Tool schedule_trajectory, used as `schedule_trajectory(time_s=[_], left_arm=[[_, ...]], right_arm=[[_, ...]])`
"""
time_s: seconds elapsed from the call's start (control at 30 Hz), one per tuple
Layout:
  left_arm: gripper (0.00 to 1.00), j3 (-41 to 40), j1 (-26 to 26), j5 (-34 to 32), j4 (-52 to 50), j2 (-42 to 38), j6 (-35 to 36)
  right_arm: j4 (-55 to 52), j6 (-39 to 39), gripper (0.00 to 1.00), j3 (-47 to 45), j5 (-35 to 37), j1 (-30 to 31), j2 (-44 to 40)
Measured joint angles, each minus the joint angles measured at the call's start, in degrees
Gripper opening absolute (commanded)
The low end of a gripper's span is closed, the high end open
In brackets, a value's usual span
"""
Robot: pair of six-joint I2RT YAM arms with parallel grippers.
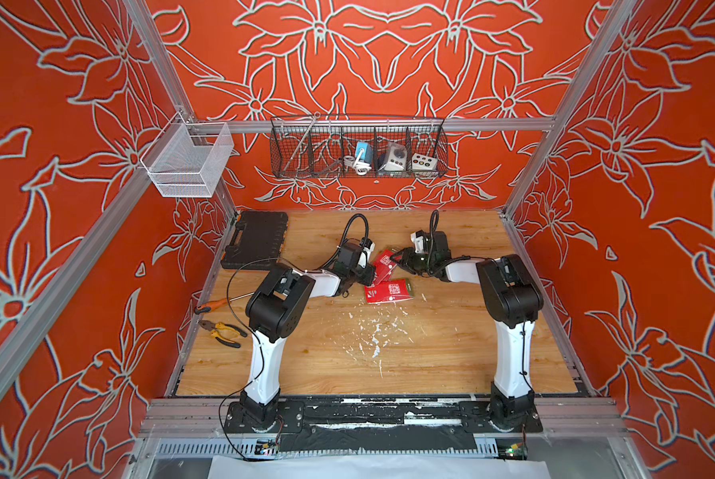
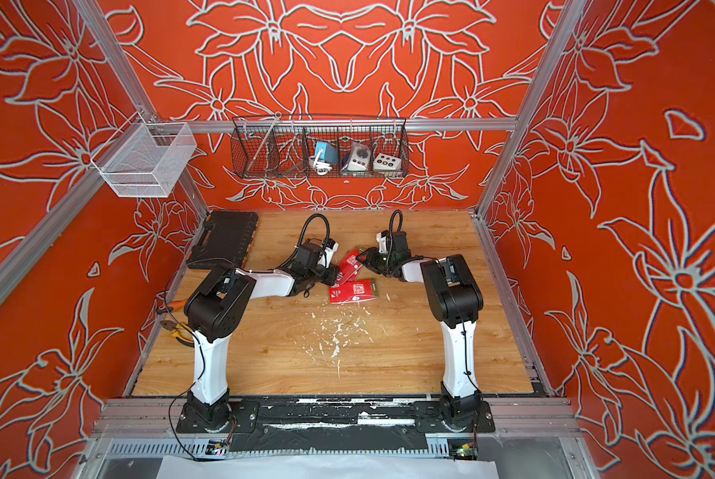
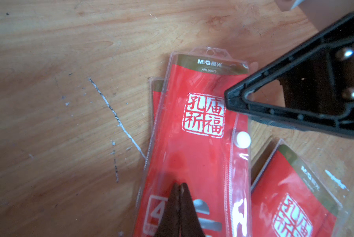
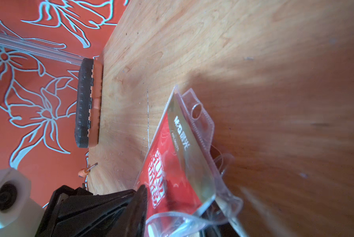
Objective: Open the ruler set and take out the ruler
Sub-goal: Pick up the ruler set bag from the ruler set bag.
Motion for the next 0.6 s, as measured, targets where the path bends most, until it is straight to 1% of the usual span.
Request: schedule_trajectory(time_s=[0.17, 0.27, 0.4, 0.53, 0.57, 0.6], left_arm=[[0.06, 0.0, 0.02, 0.07, 0.22, 0.07, 0.02], [0.06, 0.0, 0.02, 0.07, 0.22, 0.07, 0.02], [0.06, 0.0, 0.04, 0.04, 0.28, 0.07, 0.02], [0.11, -0.02, 0.04, -0.04, 0.42, 0.04, 0.02], [0.13, -0.02, 0.07, -0.09, 0.46, 0.0, -0.04], [0.17, -0.04, 0.13, -0.15, 0.42, -0.13, -0.11]], right_arm=[[1.77, 1.29, 0.29, 0.63, -0.66, 0.35, 1.73], [2.43, 1.92, 0.22, 0.63, -0.92, 0.59, 2.01], [3.34, 2.56, 0.16, 0.63, -1.31, 0.68, 1.99], [4.61, 2.99, 0.13, 0.63, -1.73, 0.68, 1.99], [4.92, 3.17, 0.12, 0.63, -1.86, 0.68, 1.97], [5.44, 3.43, 0.11, 0.63, -2.1, 0.68, 1.97]])
